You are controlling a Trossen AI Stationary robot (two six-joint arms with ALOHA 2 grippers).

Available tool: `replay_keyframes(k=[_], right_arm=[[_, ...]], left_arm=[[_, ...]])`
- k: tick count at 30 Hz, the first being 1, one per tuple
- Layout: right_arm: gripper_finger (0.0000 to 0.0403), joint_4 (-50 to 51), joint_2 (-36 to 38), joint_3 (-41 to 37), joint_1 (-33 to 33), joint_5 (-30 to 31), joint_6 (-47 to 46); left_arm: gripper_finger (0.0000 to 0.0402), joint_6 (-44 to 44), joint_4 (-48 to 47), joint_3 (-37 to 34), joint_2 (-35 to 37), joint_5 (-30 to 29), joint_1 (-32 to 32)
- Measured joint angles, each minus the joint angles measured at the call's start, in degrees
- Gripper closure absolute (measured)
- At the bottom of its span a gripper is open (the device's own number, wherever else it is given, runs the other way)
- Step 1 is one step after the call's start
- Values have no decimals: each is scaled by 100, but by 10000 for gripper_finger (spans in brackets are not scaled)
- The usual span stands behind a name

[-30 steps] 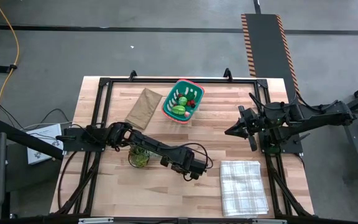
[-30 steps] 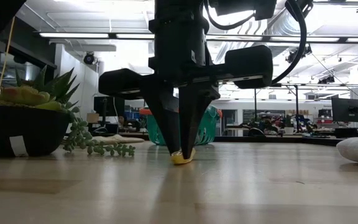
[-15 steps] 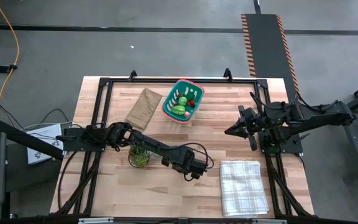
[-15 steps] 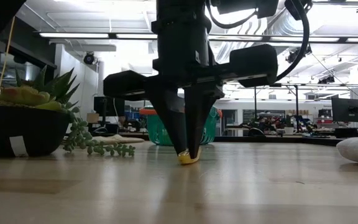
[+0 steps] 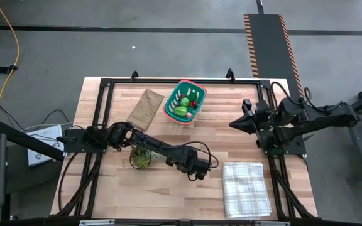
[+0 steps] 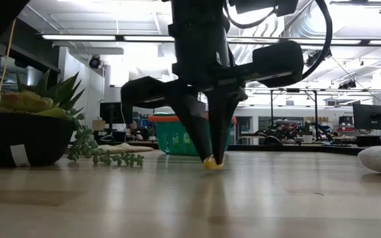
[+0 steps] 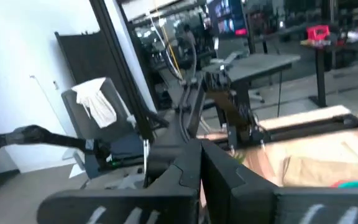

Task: Pick and placing Produce into tupperware
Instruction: Put the yellow corn in the green basket

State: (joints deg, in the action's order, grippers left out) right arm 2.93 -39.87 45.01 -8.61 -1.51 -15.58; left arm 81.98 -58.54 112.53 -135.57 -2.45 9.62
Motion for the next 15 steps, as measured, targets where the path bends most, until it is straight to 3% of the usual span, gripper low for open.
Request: replay_keyframes(k=[7, 15], right_arm=[[402, 431, 509, 0, 224, 260, 75], [402, 1408, 1117, 0, 634, 454, 206]], left_arm=[[364, -359, -79, 58, 158, 95, -157], [364, -1208, -728, 983, 184, -3, -423]])
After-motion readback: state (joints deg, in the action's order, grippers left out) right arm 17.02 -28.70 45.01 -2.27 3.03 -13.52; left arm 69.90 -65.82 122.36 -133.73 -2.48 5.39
